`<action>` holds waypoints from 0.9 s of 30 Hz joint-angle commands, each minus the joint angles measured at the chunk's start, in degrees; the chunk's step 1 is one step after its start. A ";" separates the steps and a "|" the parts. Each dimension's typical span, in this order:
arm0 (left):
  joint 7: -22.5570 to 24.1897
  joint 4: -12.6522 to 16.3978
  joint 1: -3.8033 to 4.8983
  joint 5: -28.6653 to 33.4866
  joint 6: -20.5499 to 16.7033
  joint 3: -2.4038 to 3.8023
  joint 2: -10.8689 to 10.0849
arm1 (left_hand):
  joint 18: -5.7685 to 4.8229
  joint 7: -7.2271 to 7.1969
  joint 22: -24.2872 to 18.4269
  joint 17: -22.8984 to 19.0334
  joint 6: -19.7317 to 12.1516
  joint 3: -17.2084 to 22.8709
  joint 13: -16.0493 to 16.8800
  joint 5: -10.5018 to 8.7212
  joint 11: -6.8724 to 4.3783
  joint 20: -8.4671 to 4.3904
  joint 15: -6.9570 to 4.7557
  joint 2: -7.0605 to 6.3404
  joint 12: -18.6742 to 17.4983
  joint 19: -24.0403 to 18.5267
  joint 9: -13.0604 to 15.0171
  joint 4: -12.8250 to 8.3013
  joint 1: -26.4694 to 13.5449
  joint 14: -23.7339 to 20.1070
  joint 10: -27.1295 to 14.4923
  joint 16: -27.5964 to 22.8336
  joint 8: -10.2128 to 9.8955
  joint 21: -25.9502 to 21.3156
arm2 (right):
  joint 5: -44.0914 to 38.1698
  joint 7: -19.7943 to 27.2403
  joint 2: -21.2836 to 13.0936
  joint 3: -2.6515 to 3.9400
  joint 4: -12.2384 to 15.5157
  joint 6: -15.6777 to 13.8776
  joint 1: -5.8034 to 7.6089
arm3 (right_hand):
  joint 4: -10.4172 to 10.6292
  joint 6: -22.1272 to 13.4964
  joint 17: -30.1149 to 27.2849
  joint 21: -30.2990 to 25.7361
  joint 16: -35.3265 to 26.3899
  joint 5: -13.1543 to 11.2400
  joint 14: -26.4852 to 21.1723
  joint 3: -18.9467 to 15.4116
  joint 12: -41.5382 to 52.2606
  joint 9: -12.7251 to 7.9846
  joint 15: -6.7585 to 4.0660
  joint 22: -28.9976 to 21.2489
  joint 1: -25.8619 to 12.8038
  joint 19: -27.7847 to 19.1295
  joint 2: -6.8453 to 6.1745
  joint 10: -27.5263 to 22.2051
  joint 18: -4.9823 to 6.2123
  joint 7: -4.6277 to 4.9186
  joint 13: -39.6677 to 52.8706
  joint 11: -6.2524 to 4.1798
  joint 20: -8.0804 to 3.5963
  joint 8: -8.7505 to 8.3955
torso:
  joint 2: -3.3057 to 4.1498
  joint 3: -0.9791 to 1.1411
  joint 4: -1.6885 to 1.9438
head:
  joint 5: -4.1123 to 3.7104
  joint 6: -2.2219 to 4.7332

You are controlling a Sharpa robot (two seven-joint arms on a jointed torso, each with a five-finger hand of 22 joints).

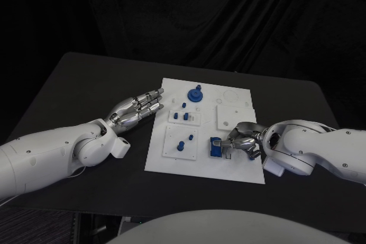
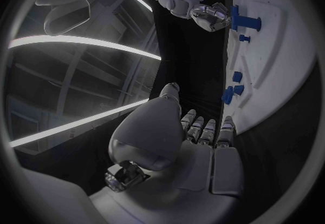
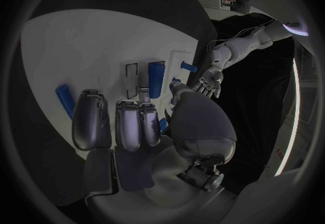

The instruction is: Assemble the parts on the task board

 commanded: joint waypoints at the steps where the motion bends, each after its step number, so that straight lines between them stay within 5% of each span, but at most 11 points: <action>1: 0.75 0.12 -0.15 0.01 0.95 0.04 0.03 | 0.88 0.13 0.01 -0.09 0.21 0.17 0.09 0.25 0.42 0.53 0.41 0.66 0.08 0.02 0.08 -0.14 0.05 -0.13 0.15 -0.21 0.32 -0.05 | 0.11 -0.44 -0.17 0.01 0.21 -0.08 0.03 | 0.00 -0.28 7.85 -0.39 -0.14 -0.22 4.56 -0.27 0.15 0.07 0.44 11.18 -0.27 1.17 -0.35 6.18 0.29 -0.15 15.09 0.38 0.38 -0.10 | -0.01 -0.01 -0.01 | 0.06 -0.01; 10: 0.73 0.07 -0.16 0.01 0.90 0.04 -0.01 | 0.88 0.13 0.01 -0.09 0.21 0.17 0.09 0.25 0.42 0.53 0.41 0.66 0.08 0.02 0.08 -0.14 0.05 -0.13 0.15 -0.21 0.32 -0.05 | -3.73 4.95 -1.96 0.01 1.20 -4.20 0.03 | -0.72 0.25 8.57 0.47 0.27 -0.15 4.72 -0.97 0.15 1.32 0.14 11.41 2.86 1.45 -0.55 6.18 0.13 -0.67 15.09 -0.05 0.14 1.88 | 0.00 0.00 0.01 | 0.06 -0.01; 14: 0.71 0.01 -0.16 0.01 0.91 0.04 0.01 | 0.88 0.16 0.01 -0.09 0.22 0.18 0.09 0.26 0.42 0.53 0.41 0.66 0.08 0.03 0.08 -0.15 0.06 -0.13 0.15 -0.21 0.32 -0.05 | -6.88 8.07 -2.85 0.01 1.85 -4.68 0.04 | -1.38 -0.30 8.90 1.07 0.48 -0.23 4.78 -1.76 0.15 3.79 -0.16 11.56 5.77 1.63 -0.71 6.18 0.05 -1.14 15.09 -0.47 -0.30 5.21 | -0.01 0.01 -0.01 | 0.11 -0.01; 17: 0.70 -0.05 -0.17 0.01 0.93 0.04 0.07 | 0.87 0.28 0.02 -0.09 0.26 0.20 0.09 0.30 0.44 0.53 0.42 0.67 0.08 0.04 0.09 -0.19 0.08 -0.13 0.16 -0.21 0.33 -0.04 | -8.21 10.08 -3.27 0.01 2.14 -4.31 0.04 | -2.01 -2.18 10.66 0.17 1.39 -0.19 5.10 -2.76 0.15 9.29 -0.75 11.27 9.25 1.16 -0.45 6.18 0.23 -1.84 15.09 -1.05 -0.64 11.65 | -0.01 0.01 -0.02 | 0.08 -0.01; 18: 0.69 -0.06 -0.18 0.01 0.95 0.04 0.11 | 0.87 0.28 0.02 -0.09 0.26 0.20 0.09 0.30 0.44 0.53 0.42 0.67 0.08 0.04 0.09 -0.19 0.08 -0.13 0.16 -0.21 0.33 -0.04 | -8.54 10.78 -3.40 0.01 2.20 -4.18 0.04 | -1.19 -4.88 10.69 0.08 1.41 -0.17 5.08 -3.84 0.15 13.22 -0.98 11.25 10.01 1.08 -0.20 6.18 0.21 -2.14 15.09 -1.22 -0.73 15.74 | 0.00 0.00 -0.03 | 0.04 -0.01; 22: 0.68 -0.11 -0.20 0.01 1.03 0.04 0.20 | 0.87 0.28 0.02 -0.09 0.26 0.20 0.09 0.30 0.44 0.53 0.42 0.67 0.08 0.04 0.09 -0.19 0.08 -0.13 0.16 -0.21 0.33 -0.04 | -9.08 11.93 -3.58 0.01 2.19 -4.23 0.04 | -0.47 -7.88 11.06 0.04 1.58 -0.11 5.14 -5.33 0.15 20.43 -1.35 11.24 12.43 1.05 0.18 6.18 0.25 -2.86 15.09 -1.82 -1.16 23.58 | -0.01 0.05 -0.06 | 0.09 -0.01; 24: 0.67 -0.13 -0.21 0.01 1.04 0.04 0.22 | 0.87 0.28 0.02 -0.09 0.26 0.20 0.09 0.30 0.44 0.53 0.42 0.67 0.08 0.04 0.09 -0.19 0.08 -0.13 0.16 -0.21 0.33 -0.04 | -9.18 12.01 -3.56 0.01 2.11 -4.07 0.04 | -0.52 -8.19 11.10 0.03 1.60 -0.10 5.15 -5.69 0.15 22.55 -1.51 11.23 13.12 1.05 0.17 6.18 0.25 -3.13 15.09 -2.09 -1.30 25.90 | -0.01 0.07 -0.07 | 0.09 -0.01; 25: 0.67 -0.13 -0.21 0.01 1.04 0.04 0.22 | 0.87 0.28 0.02 -0.09 0.26 0.20 0.09 0.30 0.44 0.53 0.42 0.67 0.08 0.04 0.09 -0.19 0.08 -0.13 0.16 -0.21 0.33 -0.04 | -9.26 11.90 -3.52 0.01 2.02 -3.78 0.04 | -0.42 -9.09 11.12 -0.04 1.60 -0.09 5.15 -6.24 0.15 25.44 -1.76 11.21 13.74 1.02 0.19 6.18 0.26 -3.47 15.09 -2.41 -1.53 28.68 | -0.01 0.08 -0.08 | 0.09 -0.01; 26: 0.66 -0.13 -0.22 0.01 1.04 0.04 0.23 | 0.87 0.32 0.05 -0.09 0.25 0.21 0.09 0.32 0.46 0.53 0.43 0.68 0.08 0.05 0.08 -0.21 0.09 -0.13 0.17 -0.21 0.33 -0.03 | -9.40 11.72 -3.46 0.01 1.94 -3.41 0.04 | -0.39 -9.25 11.11 -0.04 1.59 -0.08 5.15 -6.34 0.15 25.89 -1.79 11.21 13.83 1.02 0.20 6.18 0.26 -3.53 15.09 -2.46 -1.57 29.09 | -0.02 0.08 -0.09 | 0.12 -0.01; 27: 0.67 -0.13 -0.22 0.01 1.05 0.04 0.22 | 0.87 0.32 0.05 -0.09 0.25 0.21 0.09 0.32 0.46 0.53 0.43 0.68 0.08 0.05 0.08 -0.21 0.09 -0.13 0.17 -0.21 0.33 -0.03 | -9.61 11.46 -3.39 0.01 1.86 -2.96 0.04 | -0.42 -7.77 11.14 -0.27 1.60 -0.11 5.15 -6.73 0.15 29.10 -1.91 11.15 14.27 0.92 0.07 6.18 0.31 -3.70 15.09 -2.61 -1.72 32.69 | -0.02 0.07 -0.08 | 0.10 -0.01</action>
